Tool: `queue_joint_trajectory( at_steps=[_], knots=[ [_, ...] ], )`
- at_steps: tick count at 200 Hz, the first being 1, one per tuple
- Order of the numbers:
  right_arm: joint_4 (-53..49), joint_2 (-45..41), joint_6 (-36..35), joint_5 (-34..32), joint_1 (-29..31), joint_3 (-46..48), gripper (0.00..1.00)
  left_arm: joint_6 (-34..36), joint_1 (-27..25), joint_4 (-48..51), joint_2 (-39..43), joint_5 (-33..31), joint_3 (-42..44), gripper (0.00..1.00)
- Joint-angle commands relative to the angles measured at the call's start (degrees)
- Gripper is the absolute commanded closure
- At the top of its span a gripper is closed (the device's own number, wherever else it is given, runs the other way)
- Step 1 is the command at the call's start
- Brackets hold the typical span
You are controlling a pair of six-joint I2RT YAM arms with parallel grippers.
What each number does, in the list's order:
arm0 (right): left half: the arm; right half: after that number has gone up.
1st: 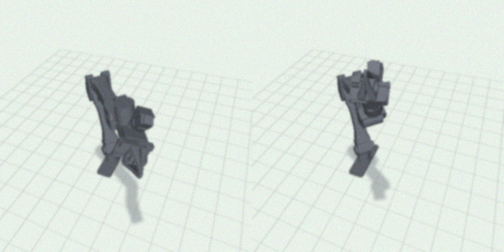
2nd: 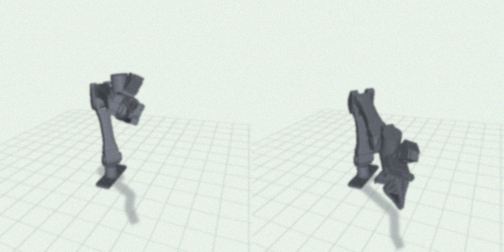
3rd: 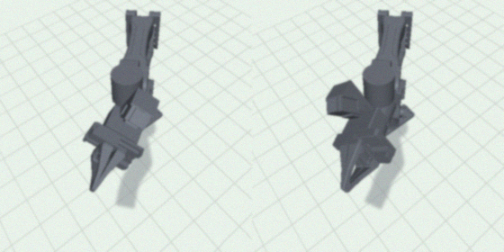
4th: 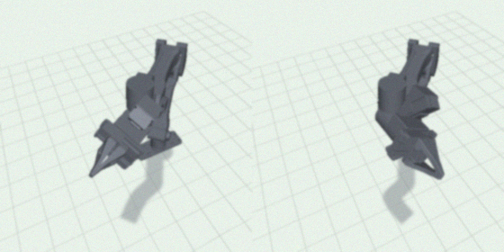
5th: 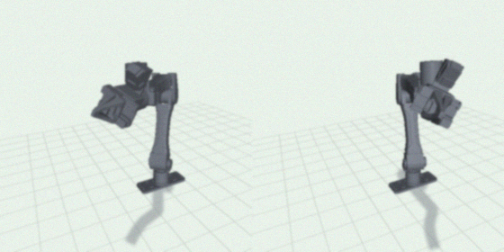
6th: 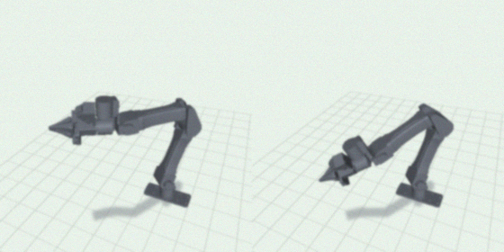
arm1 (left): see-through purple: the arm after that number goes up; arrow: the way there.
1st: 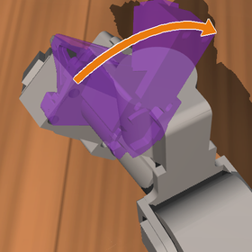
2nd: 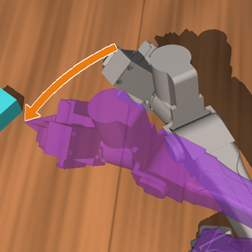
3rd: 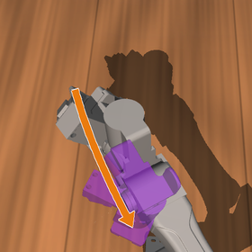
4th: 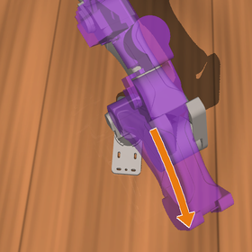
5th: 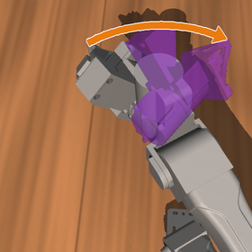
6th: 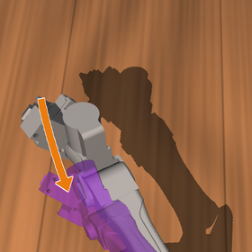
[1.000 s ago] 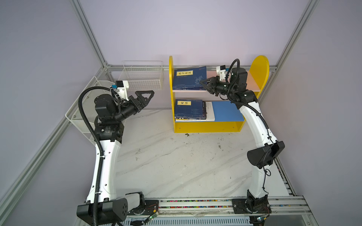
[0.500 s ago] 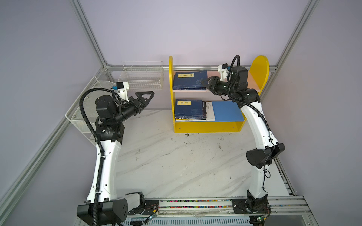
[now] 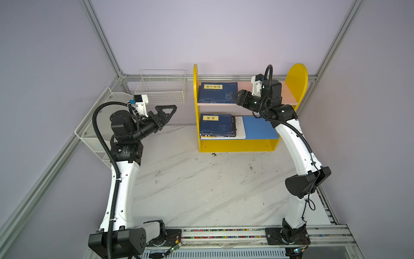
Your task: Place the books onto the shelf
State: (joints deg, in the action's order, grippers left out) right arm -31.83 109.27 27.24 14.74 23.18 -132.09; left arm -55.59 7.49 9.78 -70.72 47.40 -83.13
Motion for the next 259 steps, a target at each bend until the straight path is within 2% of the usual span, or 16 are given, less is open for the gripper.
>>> queue_joint_trajectory(
  at_steps=[1,14,39,78,125,148,178,189,202,220,236,259],
  knots=[
    [6.76,-2.70,-0.38,-3.17,1.08,3.99,0.46,-0.83,0.42,-2.76,1.02,0.84,2.49,0.06],
    [7.66,-2.52,-0.22,-3.66,1.35,4.39,0.56,-0.83,0.42,-2.77,1.02,0.86,2.79,0.06],
    [6.55,-0.10,0.03,-3.45,2.10,2.47,0.66,-0.83,0.47,-2.75,0.76,0.94,3.11,0.06],
    [6.07,1.79,-0.41,-6.62,4.26,0.80,0.69,-1.18,0.42,-3.28,0.38,1.44,3.11,0.06],
    [6.79,2.48,-2.05,-10.46,6.06,0.45,0.67,-1.18,0.51,-3.09,0.02,2.21,3.41,0.06],
    [6.61,2.49,-2.61,-11.04,6.34,0.08,0.58,-1.18,0.51,-3.10,-0.32,2.29,3.31,0.06],
    [6.26,0.68,-4.87,-14.74,6.50,0.53,0.35,0.53,0.51,-0.81,-0.27,1.00,3.34,0.04],
    [6.86,-1.31,-6.95,-17.56,6.43,1.83,0.19,3.52,0.51,3.64,0.03,-1.04,3.03,0.00],
    [9.26,-4.90,-10.41,-20.48,6.40,5.07,0.03,7.76,0.51,9.32,0.61,-4.16,2.63,0.00],
    [13.44,-11.30,-13.28,-24.10,6.40,12.39,0.03,12.41,0.50,14.27,1.81,-7.91,4.09,0.00],
    [18.40,-18.85,-14.89,-27.41,6.37,22.47,0.03,15.85,0.51,16.46,3.79,-12.33,7.53,0.00],
    [25.77,-31.14,-15.12,-32.51,6.36,40.45,0.03,19.51,0.43,16.56,8.95,-23.76,17.21,0.00]
  ],
)
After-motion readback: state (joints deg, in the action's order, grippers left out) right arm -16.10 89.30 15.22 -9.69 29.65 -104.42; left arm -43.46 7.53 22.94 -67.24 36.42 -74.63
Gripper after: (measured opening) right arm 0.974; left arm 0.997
